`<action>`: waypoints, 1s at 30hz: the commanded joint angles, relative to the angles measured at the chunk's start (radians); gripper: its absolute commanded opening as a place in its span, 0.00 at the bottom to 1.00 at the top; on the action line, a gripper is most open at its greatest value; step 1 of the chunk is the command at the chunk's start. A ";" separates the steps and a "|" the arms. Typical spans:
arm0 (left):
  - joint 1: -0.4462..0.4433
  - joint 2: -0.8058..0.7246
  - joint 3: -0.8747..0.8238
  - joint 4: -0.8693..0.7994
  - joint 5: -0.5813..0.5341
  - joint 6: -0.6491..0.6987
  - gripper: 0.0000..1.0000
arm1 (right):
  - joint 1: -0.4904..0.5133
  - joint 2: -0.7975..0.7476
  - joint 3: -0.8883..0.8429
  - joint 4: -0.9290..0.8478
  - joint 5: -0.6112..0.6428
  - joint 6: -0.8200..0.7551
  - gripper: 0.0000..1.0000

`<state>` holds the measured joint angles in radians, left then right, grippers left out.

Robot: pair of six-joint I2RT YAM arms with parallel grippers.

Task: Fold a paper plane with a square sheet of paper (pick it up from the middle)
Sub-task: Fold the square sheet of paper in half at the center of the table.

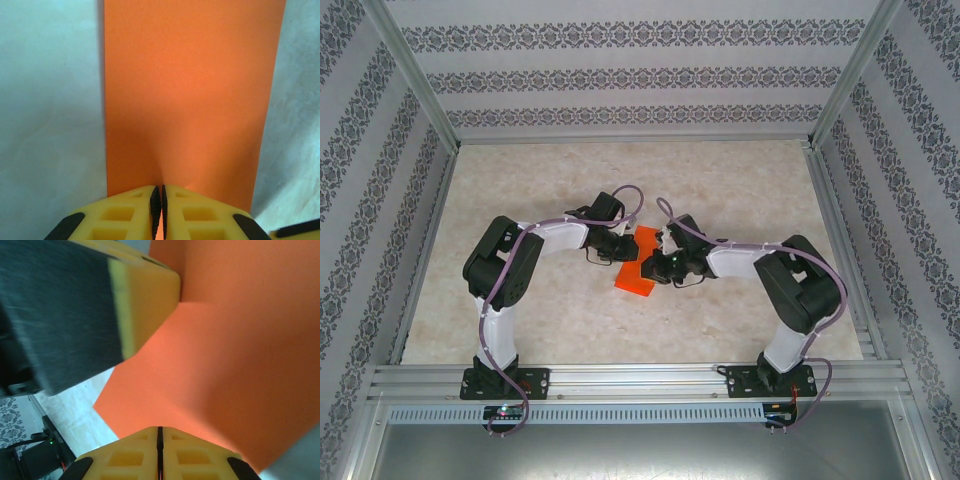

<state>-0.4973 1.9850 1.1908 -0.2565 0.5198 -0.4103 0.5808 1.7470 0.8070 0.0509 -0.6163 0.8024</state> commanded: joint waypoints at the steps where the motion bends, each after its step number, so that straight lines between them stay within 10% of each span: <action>1: 0.015 0.077 -0.071 -0.115 -0.123 0.027 0.17 | 0.017 0.034 0.026 -0.009 -0.013 -0.005 0.11; 30: 0.035 0.084 -0.067 -0.115 -0.105 0.032 0.17 | 0.037 -0.136 -0.096 -0.236 0.050 -0.085 0.11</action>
<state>-0.4889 1.9816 1.1778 -0.2386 0.5423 -0.3996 0.6353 1.6566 0.7261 -0.1425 -0.5751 0.6861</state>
